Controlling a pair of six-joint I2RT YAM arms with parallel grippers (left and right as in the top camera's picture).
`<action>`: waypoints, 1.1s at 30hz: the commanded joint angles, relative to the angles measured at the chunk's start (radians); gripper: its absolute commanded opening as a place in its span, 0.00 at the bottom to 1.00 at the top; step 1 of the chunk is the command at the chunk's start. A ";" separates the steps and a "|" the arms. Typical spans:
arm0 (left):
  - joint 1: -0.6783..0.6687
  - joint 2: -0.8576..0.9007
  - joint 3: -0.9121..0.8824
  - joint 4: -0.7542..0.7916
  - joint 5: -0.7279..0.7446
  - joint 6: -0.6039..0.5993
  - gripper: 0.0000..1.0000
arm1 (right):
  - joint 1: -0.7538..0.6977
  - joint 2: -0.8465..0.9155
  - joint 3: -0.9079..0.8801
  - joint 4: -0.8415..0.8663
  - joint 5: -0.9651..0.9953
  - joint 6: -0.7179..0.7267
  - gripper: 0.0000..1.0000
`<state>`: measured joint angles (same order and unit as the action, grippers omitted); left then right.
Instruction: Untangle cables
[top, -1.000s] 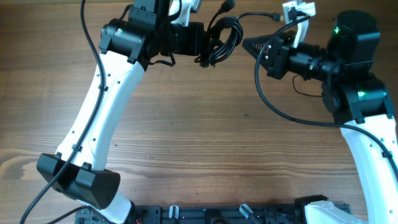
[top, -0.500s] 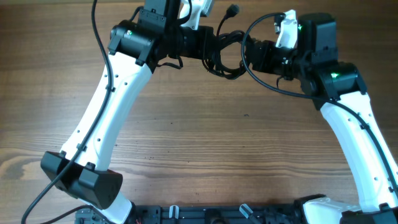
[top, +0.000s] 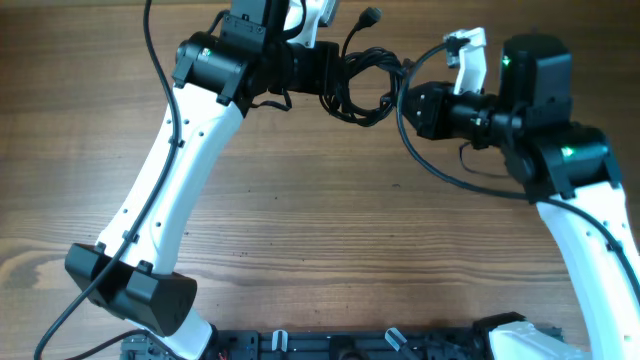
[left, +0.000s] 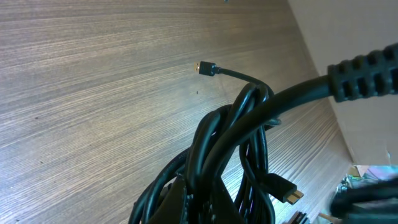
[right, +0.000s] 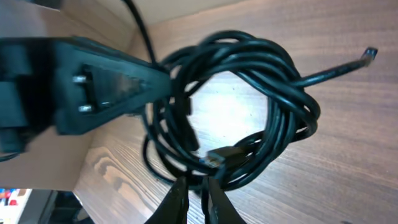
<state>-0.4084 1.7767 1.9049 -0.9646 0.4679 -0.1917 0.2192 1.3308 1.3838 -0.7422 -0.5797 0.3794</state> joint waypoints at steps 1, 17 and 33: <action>0.000 -0.008 0.012 0.005 0.006 -0.026 0.04 | 0.001 0.062 0.009 -0.008 -0.036 -0.014 0.09; -0.050 -0.008 0.012 0.002 0.014 -0.052 0.04 | 0.047 0.278 0.008 0.210 0.063 -0.024 0.09; -0.067 -0.008 0.012 0.006 0.035 -0.052 0.04 | -0.232 0.017 0.010 0.120 -0.165 -0.027 0.59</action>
<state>-0.4706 1.7840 1.9049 -0.9649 0.4911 -0.2394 0.0196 1.3949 1.3838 -0.5869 -0.7204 0.3882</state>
